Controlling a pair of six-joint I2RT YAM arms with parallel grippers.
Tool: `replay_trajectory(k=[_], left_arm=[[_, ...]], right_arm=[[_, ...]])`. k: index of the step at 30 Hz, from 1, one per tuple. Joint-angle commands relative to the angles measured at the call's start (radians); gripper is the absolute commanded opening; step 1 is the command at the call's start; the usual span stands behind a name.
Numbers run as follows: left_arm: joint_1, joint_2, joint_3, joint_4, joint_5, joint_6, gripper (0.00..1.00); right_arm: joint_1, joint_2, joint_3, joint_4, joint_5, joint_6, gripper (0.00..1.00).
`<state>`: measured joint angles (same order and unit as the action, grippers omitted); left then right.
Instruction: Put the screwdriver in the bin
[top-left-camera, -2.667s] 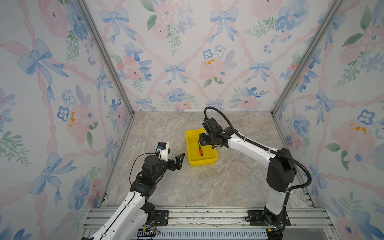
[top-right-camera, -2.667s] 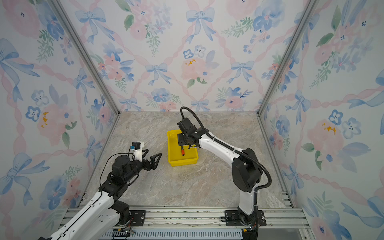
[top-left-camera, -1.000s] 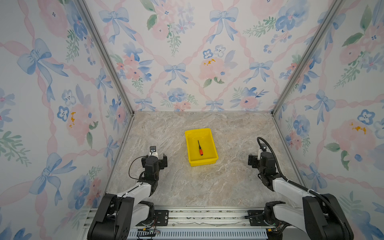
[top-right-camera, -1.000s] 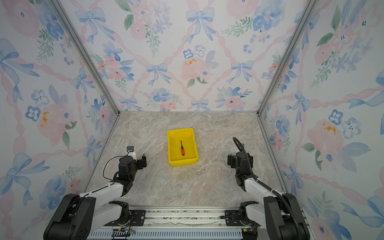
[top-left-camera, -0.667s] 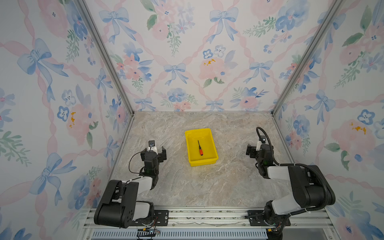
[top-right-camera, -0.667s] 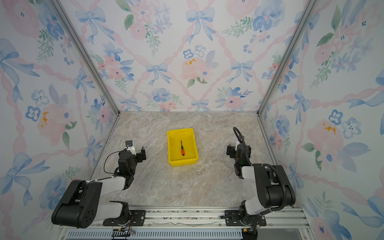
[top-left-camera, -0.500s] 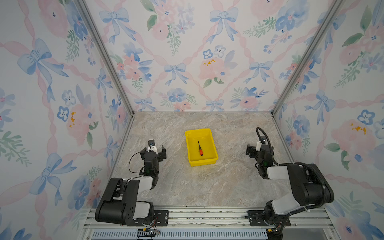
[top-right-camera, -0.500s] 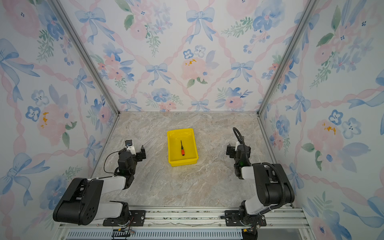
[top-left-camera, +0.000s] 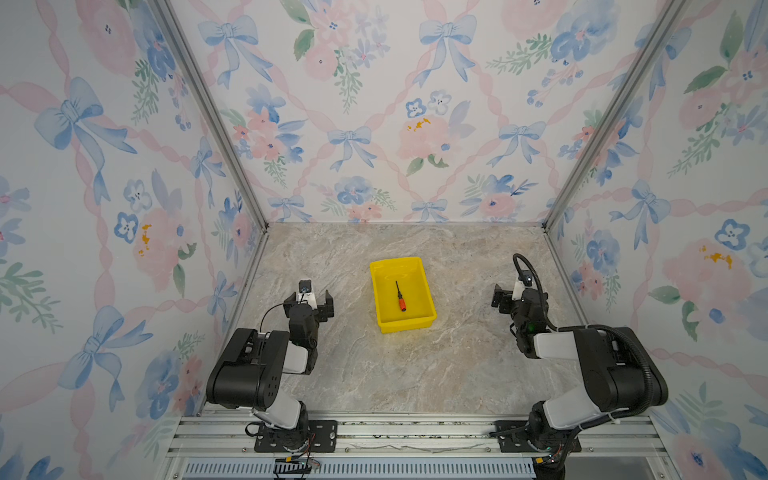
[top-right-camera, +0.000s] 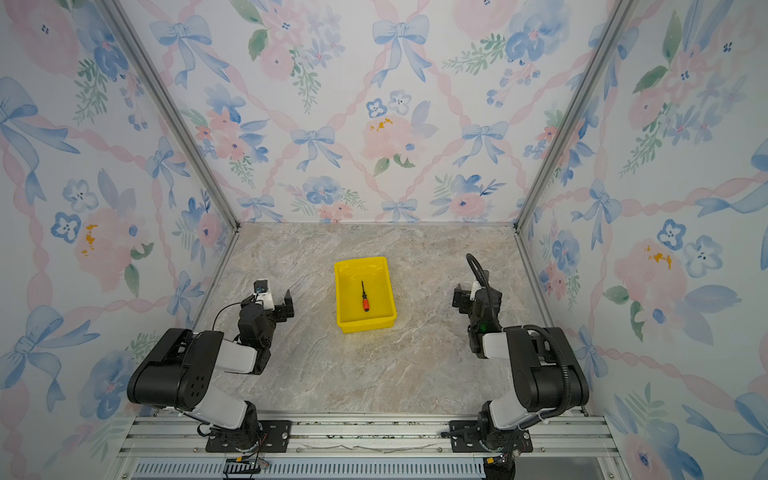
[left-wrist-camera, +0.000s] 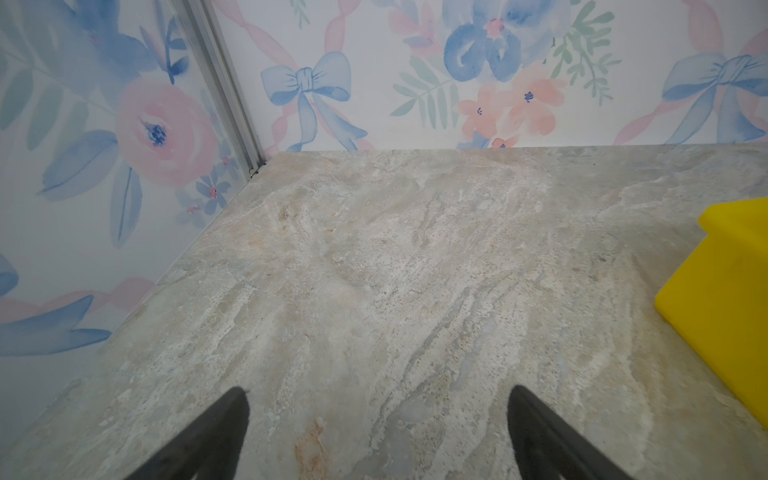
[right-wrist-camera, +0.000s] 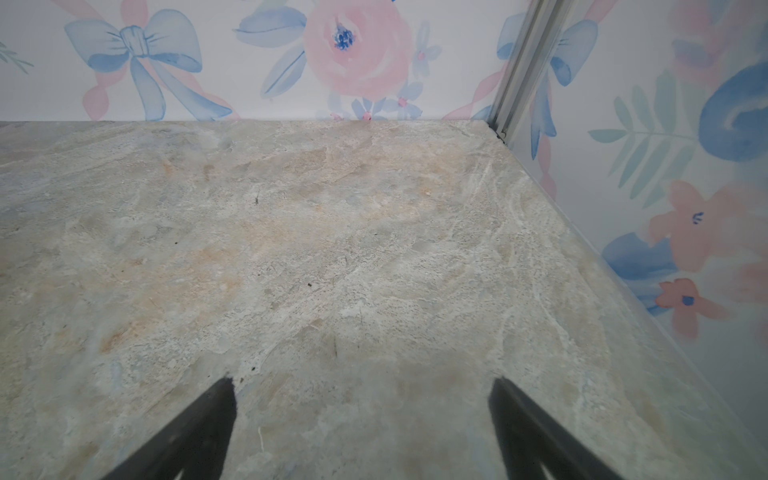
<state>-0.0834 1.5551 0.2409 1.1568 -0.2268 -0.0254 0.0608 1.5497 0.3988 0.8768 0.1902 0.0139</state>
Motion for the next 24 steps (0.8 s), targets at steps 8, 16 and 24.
replay_trajectory(k=[8,16,24], left_arm=[[0.01,0.007,-0.001,0.051,0.02,0.008,0.98],[0.016,0.01,0.002,0.047,0.034,0.005,0.97],[0.03,0.006,0.003,0.037,0.065,0.001,0.97]], right_arm=[[0.006,0.004,-0.002,0.03,0.002,-0.006,0.97],[0.005,0.003,-0.002,0.03,0.001,-0.006,0.97],[0.007,0.003,-0.01,0.044,0.0,-0.008,0.97]])
